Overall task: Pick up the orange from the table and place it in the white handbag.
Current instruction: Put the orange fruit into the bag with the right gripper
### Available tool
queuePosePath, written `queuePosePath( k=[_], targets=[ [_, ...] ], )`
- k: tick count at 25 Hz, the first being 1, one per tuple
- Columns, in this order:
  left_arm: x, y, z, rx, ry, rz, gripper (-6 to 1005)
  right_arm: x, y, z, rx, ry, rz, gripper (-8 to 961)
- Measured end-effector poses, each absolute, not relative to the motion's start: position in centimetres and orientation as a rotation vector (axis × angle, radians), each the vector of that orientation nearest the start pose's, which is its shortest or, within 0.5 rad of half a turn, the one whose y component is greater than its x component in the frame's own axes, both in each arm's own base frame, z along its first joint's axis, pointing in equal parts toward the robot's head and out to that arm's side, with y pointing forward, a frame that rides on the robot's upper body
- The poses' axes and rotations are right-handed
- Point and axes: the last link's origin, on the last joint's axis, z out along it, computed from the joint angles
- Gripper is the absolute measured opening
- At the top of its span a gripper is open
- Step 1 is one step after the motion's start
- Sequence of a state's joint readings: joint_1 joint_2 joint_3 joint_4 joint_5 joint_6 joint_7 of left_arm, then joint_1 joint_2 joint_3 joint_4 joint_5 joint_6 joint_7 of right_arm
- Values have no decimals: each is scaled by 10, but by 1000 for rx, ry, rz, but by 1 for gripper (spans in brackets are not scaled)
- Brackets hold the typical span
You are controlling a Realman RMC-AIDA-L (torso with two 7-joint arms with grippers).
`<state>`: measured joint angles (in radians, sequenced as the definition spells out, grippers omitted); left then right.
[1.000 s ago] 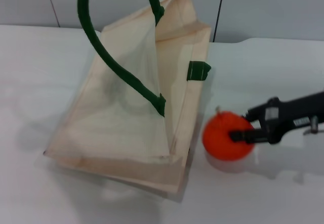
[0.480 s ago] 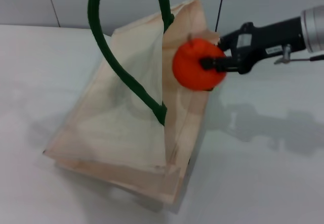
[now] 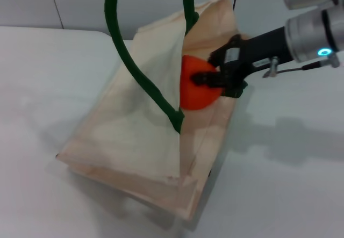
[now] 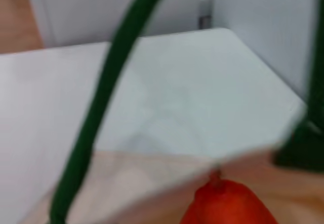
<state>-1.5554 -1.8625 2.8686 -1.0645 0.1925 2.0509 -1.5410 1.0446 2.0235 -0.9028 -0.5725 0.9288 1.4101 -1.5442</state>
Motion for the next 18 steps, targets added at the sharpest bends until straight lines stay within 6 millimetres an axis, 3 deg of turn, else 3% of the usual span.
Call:
queuePosePath(
  k=[10,18],
  targets=[
    [-45,433,166,-2871,-298,-133,161,100,417,-56,-3080,152,110,189],
    [-46,433,166,-2869,-302,-134,163,96,419,-58,-3057,180,150,193]
  ],
)
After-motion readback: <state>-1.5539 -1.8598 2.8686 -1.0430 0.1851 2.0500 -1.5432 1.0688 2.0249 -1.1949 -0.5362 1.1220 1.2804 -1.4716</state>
